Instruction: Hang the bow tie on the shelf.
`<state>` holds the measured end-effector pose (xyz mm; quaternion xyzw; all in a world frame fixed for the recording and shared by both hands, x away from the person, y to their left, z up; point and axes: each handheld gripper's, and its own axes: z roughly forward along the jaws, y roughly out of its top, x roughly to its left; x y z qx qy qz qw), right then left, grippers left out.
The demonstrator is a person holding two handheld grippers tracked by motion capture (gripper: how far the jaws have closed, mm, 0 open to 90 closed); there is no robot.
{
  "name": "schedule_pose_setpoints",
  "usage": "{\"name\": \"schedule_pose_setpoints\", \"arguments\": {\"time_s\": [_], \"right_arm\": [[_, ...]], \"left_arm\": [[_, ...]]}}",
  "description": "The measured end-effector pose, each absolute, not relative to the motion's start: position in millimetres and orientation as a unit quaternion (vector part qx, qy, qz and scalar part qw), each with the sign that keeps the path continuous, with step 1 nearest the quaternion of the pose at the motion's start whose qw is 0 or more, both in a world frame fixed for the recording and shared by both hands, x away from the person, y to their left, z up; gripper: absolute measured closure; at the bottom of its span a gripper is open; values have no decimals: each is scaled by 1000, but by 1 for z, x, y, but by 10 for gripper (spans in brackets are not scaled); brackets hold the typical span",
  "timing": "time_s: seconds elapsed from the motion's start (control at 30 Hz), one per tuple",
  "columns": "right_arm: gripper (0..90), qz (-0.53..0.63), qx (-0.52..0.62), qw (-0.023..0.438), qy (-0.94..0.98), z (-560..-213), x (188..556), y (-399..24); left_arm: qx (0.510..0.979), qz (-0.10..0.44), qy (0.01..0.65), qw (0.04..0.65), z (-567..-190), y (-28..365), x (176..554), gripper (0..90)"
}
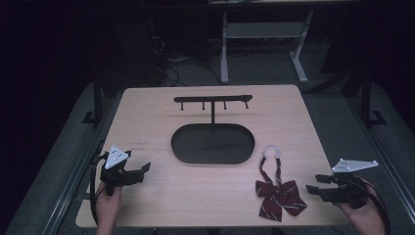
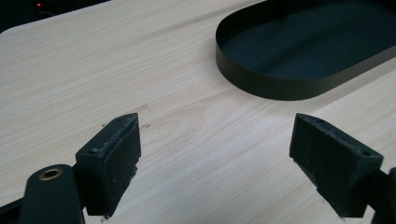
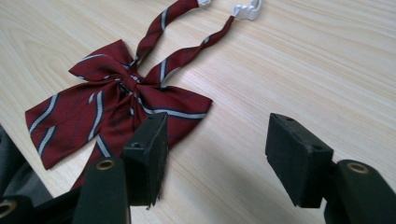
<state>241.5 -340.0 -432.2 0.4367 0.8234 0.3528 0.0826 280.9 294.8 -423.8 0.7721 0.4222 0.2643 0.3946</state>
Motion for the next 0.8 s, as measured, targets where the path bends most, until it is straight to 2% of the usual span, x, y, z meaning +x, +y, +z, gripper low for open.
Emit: {"name": "schedule_pose_setpoints", "arguments": {"time_s": [0.5, 0.8], "right_arm": [[367, 342, 412, 69, 841, -429, 250, -321], [401, 338, 407, 65, 846, -420, 258, -310]], "left_arm": [[764, 263, 435, 398, -428, 299, 284, 163], [776, 258, 428, 385, -429, 296, 288, 163]]}}
